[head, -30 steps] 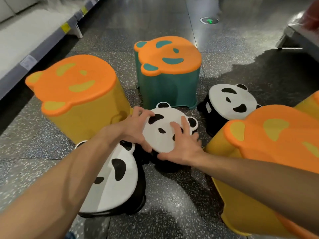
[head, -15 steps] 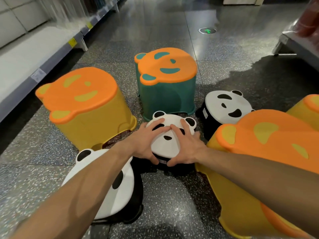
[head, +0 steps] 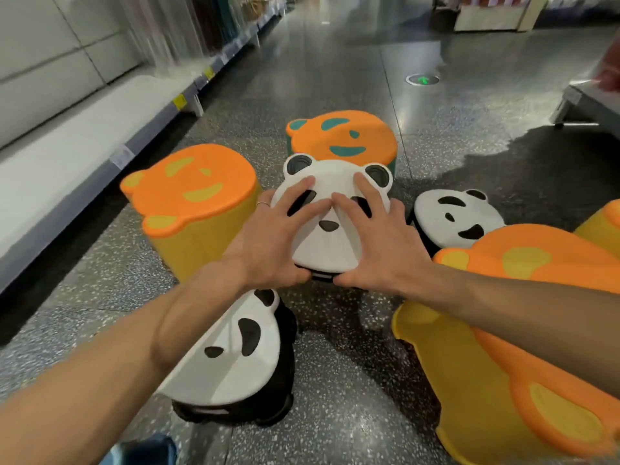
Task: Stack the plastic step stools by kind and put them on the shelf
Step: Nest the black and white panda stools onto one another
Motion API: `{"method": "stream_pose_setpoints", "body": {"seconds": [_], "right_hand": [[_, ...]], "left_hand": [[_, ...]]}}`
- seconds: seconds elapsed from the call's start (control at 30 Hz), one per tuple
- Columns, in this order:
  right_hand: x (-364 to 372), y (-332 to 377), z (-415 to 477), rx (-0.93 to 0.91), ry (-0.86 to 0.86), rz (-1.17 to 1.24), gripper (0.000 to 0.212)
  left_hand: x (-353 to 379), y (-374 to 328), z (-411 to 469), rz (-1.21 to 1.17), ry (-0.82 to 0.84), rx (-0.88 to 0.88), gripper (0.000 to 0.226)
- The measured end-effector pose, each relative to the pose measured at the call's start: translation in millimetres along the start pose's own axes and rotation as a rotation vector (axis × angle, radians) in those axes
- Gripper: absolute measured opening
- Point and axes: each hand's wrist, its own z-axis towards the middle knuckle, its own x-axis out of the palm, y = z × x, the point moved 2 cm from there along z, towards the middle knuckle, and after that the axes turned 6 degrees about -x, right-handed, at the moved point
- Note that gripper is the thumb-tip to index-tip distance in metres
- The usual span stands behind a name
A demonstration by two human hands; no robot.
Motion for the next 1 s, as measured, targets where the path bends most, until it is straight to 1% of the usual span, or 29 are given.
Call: {"method": "stream_pose_setpoints", "body": {"seconds": [0.1, 0.17, 0.23, 0.37, 0.47, 0.6, 0.73, 0.87, 0.93, 1.0], "right_hand": [[-23, 23, -8, -0.116, -0.016, 0.024, 0.128], [-36, 41, -14, -0.192, 0.005, 0.005, 0.127], [-44, 61, -20, -0.260, 0.037, -0.016, 0.126], [-43, 97, -34, -0.315, 0.098, 0.004, 0.123], [-26, 119, -40, -0.323, 0.205, 0.009, 0.125], [3, 136, -37, -0.326, 0.334, 0.027, 0.125], [42, 142, -37, -0.327, 0.483, 0.017, 0.119], [73, 144, -39, -0.421, 0.587, -0.048, 0.112], [82, 142, -34, -0.454, 0.682, -0.086, 0.117], [87, 139, -30, -0.453, 0.735, -0.104, 0.122]], "left_hand": [[-37, -3, -30, 0.053, -0.019, -0.083, 0.117], [-59, -3, -59, 0.036, -0.007, -0.139, 0.118], [-77, -4, -87, 0.074, 0.009, -0.181, 0.120], [-93, 5, -132, 0.122, 0.031, -0.182, 0.120], [-87, 20, -157, 0.132, 0.103, -0.145, 0.118], [-69, 34, -185, 0.042, 0.201, -0.224, 0.116], [-41, 45, -195, 0.121, 0.316, -0.254, 0.115], [-7, 57, -211, 0.146, 0.402, -0.339, 0.127], [4, 62, -220, 0.081, 0.427, -0.403, 0.133], [8, 64, -220, 0.037, 0.408, -0.421, 0.135]]}}
